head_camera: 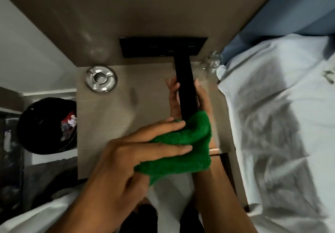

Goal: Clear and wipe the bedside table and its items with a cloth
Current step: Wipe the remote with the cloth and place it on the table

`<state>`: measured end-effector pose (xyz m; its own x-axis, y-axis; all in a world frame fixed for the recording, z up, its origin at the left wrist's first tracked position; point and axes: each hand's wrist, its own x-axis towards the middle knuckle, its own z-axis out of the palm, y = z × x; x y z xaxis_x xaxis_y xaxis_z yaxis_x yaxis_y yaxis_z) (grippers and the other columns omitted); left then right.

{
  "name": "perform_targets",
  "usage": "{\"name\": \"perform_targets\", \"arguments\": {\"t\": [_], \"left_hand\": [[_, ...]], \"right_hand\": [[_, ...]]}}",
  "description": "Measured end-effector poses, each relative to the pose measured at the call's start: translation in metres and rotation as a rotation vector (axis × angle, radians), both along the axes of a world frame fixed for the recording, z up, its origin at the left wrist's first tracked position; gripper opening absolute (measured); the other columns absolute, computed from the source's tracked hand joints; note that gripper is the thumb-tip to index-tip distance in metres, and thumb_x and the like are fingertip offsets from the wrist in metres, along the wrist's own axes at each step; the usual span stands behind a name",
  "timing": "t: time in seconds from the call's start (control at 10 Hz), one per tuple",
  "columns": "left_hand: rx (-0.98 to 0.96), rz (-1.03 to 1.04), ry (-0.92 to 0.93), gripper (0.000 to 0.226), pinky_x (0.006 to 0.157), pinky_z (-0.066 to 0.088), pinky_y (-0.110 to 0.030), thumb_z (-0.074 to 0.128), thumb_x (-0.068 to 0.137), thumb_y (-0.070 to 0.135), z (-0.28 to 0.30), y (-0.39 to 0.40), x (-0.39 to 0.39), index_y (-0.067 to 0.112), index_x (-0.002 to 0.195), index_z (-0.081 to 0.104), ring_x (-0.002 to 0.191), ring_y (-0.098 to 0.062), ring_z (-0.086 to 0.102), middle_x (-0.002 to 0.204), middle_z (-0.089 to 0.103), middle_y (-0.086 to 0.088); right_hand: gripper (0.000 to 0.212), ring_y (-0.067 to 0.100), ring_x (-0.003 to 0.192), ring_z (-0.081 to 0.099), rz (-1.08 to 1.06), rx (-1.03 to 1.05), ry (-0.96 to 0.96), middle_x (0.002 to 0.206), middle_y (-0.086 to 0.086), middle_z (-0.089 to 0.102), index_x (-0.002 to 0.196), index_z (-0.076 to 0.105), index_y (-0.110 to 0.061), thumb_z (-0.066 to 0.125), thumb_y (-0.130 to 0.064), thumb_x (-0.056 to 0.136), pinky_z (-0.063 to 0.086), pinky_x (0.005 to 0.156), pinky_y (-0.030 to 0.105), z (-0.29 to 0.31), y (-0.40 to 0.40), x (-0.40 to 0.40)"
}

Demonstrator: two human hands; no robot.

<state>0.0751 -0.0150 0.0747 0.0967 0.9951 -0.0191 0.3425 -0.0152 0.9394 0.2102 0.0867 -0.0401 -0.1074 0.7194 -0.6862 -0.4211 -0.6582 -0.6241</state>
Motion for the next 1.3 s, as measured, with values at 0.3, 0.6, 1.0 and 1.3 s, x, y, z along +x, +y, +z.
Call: {"name": "perform_targets", "arguments": {"t": [0.3, 0.6, 1.0, 1.3], "left_hand": [[0.005, 0.331, 0.475, 0.069, 0.122, 0.022, -0.024, 0.046, 0.070, -0.021, -0.007, 0.061, -0.074, 0.015, 0.124, 0.068, 0.142, -0.020, 0.041, 0.147, 0.054, -0.005], [-0.075, 0.129, 0.555, 0.049, 0.085, 0.060, -0.053, 0.048, 0.067, -0.003, -0.038, 0.036, -0.019, 0.009, 0.104, 0.078, 0.127, -0.037, 0.057, 0.131, 0.066, -0.013], [-0.241, 0.168, 0.333, 0.072, 0.118, 0.020, -0.013, 0.041, 0.057, -0.004, -0.078, -0.006, -0.038, 0.020, 0.116, 0.075, 0.139, -0.009, 0.041, 0.143, 0.058, 0.003], [-0.247, 0.322, 0.400, 0.073, 0.120, 0.017, -0.013, 0.045, 0.059, -0.006, -0.089, -0.001, -0.038, 0.023, 0.120, 0.072, 0.142, -0.009, 0.038, 0.146, 0.054, 0.004]], "right_hand": [[0.053, 0.018, 0.085, 0.067, 0.214, -0.167, 0.367, 0.113, 0.009, 0.071, 0.132, 0.062, -0.014, 0.036, -0.050, 0.104, 0.056, 0.071, 0.030, 0.025, -0.041, -0.057], [0.053, 0.018, 0.071, 0.076, 0.130, -0.170, 0.276, 0.080, 0.009, 0.078, 0.088, 0.080, -0.011, 0.039, -0.041, 0.100, 0.062, 0.067, 0.025, 0.019, -0.005, -0.056], [0.013, 0.013, 0.066, 0.053, -0.154, -0.198, -0.173, 0.081, 0.005, 0.056, 0.116, 0.048, -0.010, 0.043, -0.018, 0.108, 0.050, 0.057, 0.026, -0.076, 0.104, -0.049], [0.036, 0.024, 0.073, 0.068, -0.094, -0.181, -0.293, 0.129, 0.029, 0.062, 0.131, 0.048, 0.009, 0.058, -0.006, 0.100, 0.064, 0.059, 0.033, -0.099, 0.129, -0.054]]}}
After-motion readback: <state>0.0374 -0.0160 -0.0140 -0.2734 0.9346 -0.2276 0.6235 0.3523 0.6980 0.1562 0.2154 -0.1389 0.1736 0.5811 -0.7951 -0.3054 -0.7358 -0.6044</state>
